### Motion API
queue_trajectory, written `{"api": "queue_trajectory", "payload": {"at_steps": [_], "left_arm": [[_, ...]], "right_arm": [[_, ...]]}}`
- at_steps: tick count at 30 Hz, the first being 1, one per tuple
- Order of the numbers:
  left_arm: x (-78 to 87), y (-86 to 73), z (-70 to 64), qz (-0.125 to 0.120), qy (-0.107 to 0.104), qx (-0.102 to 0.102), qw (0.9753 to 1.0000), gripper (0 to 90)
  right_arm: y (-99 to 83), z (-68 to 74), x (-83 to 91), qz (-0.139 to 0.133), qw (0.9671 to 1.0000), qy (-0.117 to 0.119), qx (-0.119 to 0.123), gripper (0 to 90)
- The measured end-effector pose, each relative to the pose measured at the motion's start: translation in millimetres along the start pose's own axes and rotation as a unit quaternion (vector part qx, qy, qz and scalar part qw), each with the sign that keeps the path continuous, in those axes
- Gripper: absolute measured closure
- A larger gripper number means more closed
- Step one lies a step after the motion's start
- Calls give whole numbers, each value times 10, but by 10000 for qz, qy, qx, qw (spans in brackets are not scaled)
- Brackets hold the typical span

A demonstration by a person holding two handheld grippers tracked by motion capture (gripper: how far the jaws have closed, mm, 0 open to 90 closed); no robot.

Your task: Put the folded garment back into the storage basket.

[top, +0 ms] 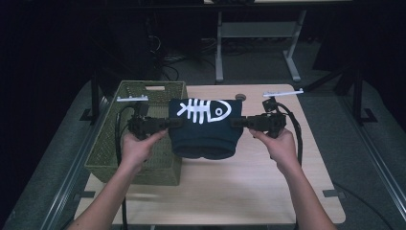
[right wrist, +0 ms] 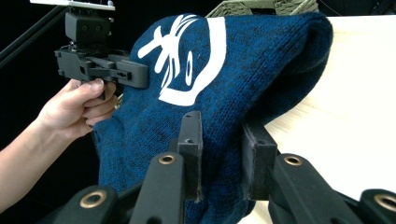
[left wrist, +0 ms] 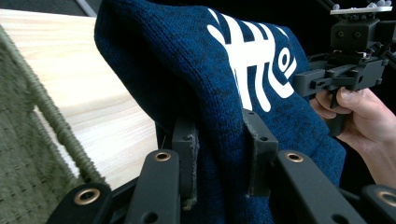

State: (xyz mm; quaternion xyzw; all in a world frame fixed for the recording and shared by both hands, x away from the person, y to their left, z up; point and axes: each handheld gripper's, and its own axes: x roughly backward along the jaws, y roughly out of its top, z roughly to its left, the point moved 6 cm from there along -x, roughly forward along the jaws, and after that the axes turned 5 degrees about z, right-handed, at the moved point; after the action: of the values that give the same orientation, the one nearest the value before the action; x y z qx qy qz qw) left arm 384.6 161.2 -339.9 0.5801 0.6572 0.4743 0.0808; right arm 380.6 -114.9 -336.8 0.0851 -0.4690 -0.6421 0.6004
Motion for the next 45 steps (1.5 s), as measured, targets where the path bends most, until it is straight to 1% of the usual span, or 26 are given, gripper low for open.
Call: {"api": "queue_trajectory", "payload": {"at_steps": [2, 6, 11, 18, 19, 25, 28, 29, 34, 36, 39, 42, 43, 45], "left_arm": [[29, 6, 16, 14, 25, -31, 10000, 708], [78, 19, 41, 21, 28, -4, 10000, 708], [130, 24, 79, 47, 63, -27, 10000, 708], [208, 26, 120, 25, 68, 34, 10000, 708], [231, 27, 136, 19, 78, 32, 10000, 708], [310, 22, 198, 0, 112, 50, 9999, 708], [336, 19, 226, -14, 120, 72, 9999, 708], [369, 9, 253, 0, 136, 90, 9999, 708], [442, 2, 300, -19, 165, 122, 9998, 708], [500, 0, 332, -50, 199, 141, 9997, 707], [562, -8, 366, -66, 223, 156, 9996, 708], [611, -16, 399, -74, 246, 182, 9995, 708], [630, -17, 409, -90, 252, 191, 9995, 708], [667, -25, 431, -107, 267, 209, 9994, 708]], "right_arm": [[15, 10, -27, 9, 10000, 9, -15, 728], [48, 34, -73, 8, 10000, 36, -17, 728], [76, 55, -132, 19, 10000, 57, 19, 728], [110, 96, -197, 58, 9999, 101, 15, 728], [130, 108, -228, 53, 9999, 108, 53, 728], [171, 144, -309, 102, 9999, 119, 54, 728], [188, 157, -347, 85, 9998, 124, 104, 728], [201, 176, -386, 99, 9998, 144, 74, 728], [221, 207, -457, 129, 9997, 192, 91, 728], [245, 232, -521, 133, 9996, 198, 150, 728], [266, 257, -579, 142, 9995, 231, 174, 728], [291, 282, -638, 149, 9994, 263, 187, 728], [299, 297, -655, 165, 9994, 265, 150, 728], [318, 318, -692, 150, 9993, 288, 177, 728]]}}
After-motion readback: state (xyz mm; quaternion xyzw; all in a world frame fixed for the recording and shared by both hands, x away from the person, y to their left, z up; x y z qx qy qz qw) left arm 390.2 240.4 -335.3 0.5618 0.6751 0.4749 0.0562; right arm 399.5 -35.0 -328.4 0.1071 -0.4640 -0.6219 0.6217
